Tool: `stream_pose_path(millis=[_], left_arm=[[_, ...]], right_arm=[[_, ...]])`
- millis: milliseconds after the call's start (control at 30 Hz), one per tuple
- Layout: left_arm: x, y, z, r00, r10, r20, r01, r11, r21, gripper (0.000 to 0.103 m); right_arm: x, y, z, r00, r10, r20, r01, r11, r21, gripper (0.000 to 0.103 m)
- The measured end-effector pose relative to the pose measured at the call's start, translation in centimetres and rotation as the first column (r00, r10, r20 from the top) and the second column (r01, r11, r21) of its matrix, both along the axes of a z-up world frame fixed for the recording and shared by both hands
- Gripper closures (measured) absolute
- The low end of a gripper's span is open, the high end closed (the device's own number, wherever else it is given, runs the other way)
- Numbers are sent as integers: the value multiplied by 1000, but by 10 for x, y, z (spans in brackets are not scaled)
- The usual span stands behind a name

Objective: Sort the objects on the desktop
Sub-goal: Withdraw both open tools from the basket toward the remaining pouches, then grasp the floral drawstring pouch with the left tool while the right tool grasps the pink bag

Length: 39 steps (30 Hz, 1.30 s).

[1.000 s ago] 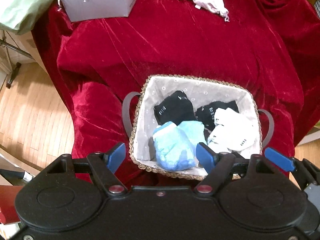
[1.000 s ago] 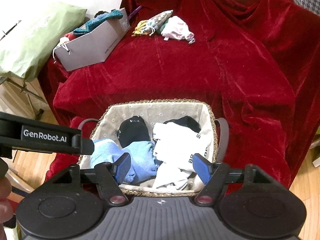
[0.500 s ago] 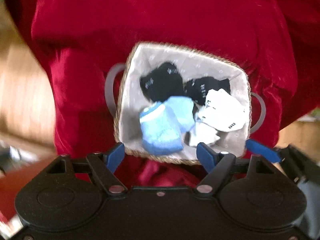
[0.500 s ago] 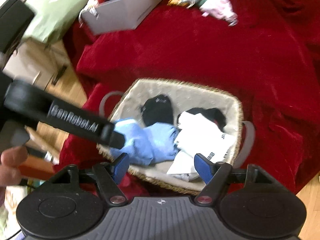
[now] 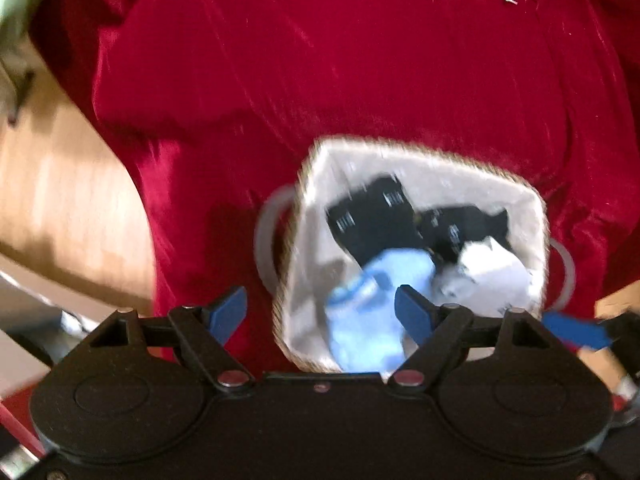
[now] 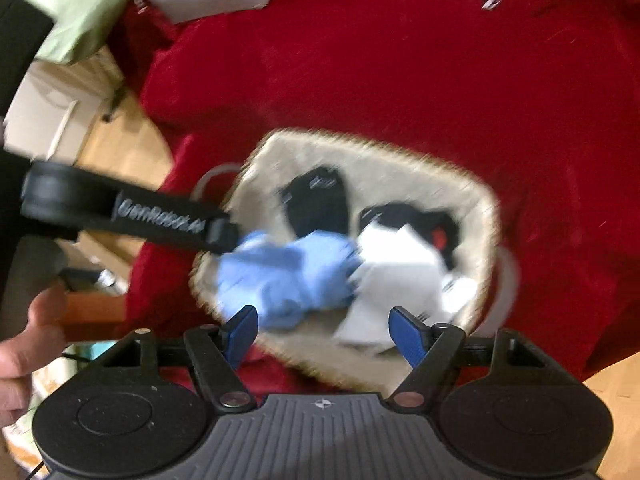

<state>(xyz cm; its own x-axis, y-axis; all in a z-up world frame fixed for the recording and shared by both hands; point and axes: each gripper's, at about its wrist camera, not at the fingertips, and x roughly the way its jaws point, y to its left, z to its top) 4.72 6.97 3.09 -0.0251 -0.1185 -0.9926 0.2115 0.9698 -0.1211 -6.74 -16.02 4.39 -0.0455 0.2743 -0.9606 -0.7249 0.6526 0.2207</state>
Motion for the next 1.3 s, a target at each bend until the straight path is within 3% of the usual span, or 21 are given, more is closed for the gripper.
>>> stream_pose_path(millis=[133, 267, 433, 633, 767, 967, 1200, 1300], left_arm=[[28, -8, 12, 996, -32, 86, 27, 998, 59, 25], [60, -15, 31, 979, -31, 199, 19, 998, 63, 24], [107, -20, 48, 960, 34, 280, -38, 999, 7, 24], [151, -38, 45, 946, 93, 310, -67, 993, -95, 24], [175, -54, 41, 938, 109, 329, -72, 990, -122, 24], [212, -76, 26, 941, 125, 315, -70, 981, -180, 24], [258, -102, 13, 928, 119, 352, -36, 972, -232, 24], [278, -112, 7, 932, 111, 344, -23, 967, -252, 24]], right_arm=[[28, 11, 12, 994, -12, 105, 12, 1000, 1, 24], [60, 20, 22, 977, -32, 211, 27, 999, 27, 24], [102, 28, 28, 945, -66, 321, 45, 996, 74, 24], [148, 34, 19, 917, -137, 374, 105, 989, 105, 28], [172, 48, 8, 897, -143, 417, 102, 988, 120, 28], [203, 73, -6, 885, -147, 443, 79, 983, 167, 28], [233, 102, -24, 872, -106, 478, 16, 982, 188, 28], [241, 112, -31, 847, -91, 524, -6, 983, 181, 28]])
